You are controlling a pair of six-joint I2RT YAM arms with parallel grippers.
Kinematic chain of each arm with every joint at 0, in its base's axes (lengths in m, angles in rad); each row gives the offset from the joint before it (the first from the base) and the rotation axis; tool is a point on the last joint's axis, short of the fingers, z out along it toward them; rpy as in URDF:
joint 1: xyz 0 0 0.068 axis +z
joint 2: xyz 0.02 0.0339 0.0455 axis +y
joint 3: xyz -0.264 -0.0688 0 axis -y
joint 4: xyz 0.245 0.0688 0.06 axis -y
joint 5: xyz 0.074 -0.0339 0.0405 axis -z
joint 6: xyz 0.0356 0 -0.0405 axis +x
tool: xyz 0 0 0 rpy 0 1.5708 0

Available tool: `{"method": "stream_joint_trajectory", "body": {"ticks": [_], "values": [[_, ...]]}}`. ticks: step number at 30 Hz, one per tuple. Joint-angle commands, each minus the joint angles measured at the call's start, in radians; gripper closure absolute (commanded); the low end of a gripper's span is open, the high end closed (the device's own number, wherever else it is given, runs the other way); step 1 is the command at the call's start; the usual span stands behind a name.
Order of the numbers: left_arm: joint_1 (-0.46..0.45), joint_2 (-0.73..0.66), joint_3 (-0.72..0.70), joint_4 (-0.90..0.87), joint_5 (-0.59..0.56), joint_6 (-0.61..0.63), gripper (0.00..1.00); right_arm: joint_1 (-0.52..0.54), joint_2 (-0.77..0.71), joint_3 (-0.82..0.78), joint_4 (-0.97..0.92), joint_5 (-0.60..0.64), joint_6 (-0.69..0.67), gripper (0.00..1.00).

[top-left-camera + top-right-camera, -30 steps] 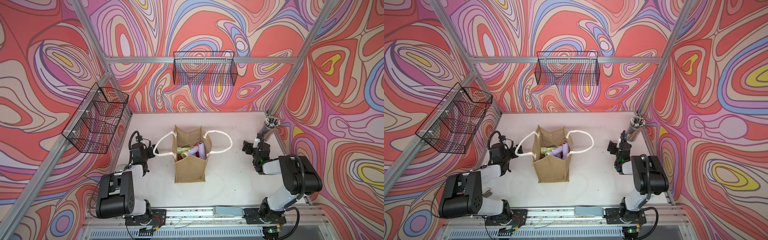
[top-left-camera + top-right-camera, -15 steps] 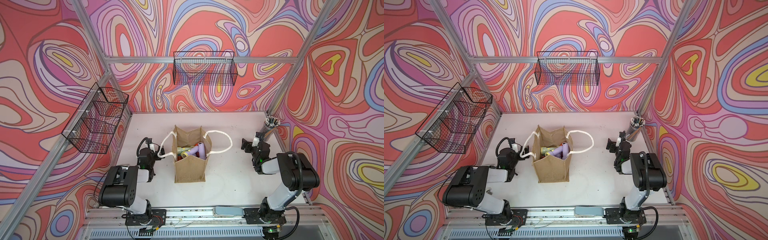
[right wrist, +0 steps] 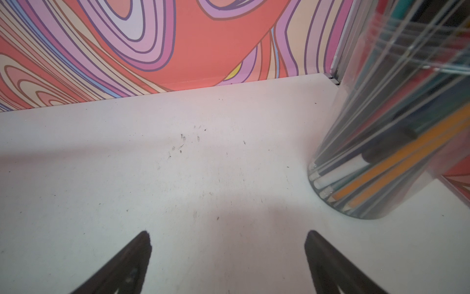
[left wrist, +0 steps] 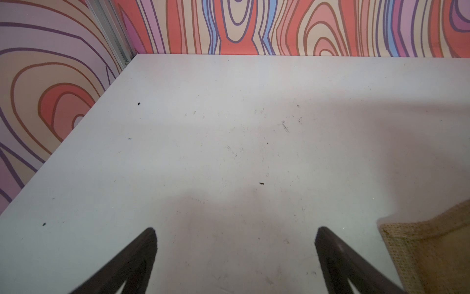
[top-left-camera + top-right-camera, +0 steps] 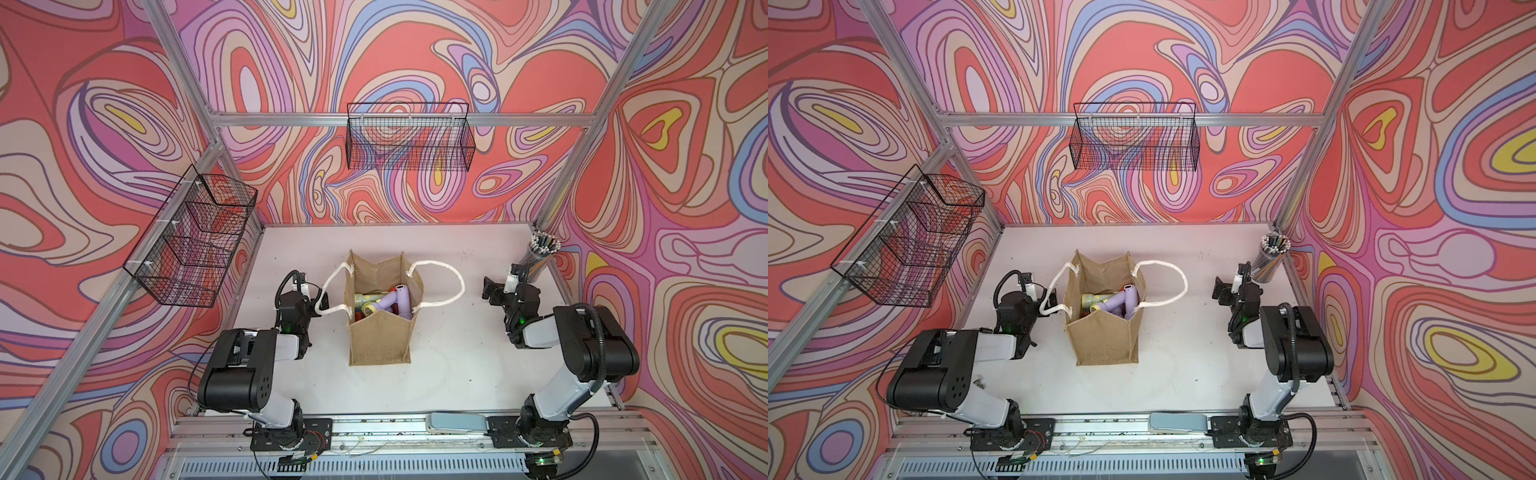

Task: Put the flashlights into the tote bags
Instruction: Reset both arms

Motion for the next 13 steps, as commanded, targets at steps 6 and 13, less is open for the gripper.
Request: {"method": "stream_joint_trajectory", "body": {"ticks": [6, 13], "values": [[-0.002, 0.007, 0.017, 0.009, 0.003, 0.018, 0.0, 0.0, 0.004, 0.008, 0.014, -0.003, -0.018, 0.02], [-0.002, 0.003, 0.01, 0.018, 0.004, 0.018, 0.0, -0.002, 0.005, 0.008, 0.014, -0.003, -0.018, 0.02]]}}
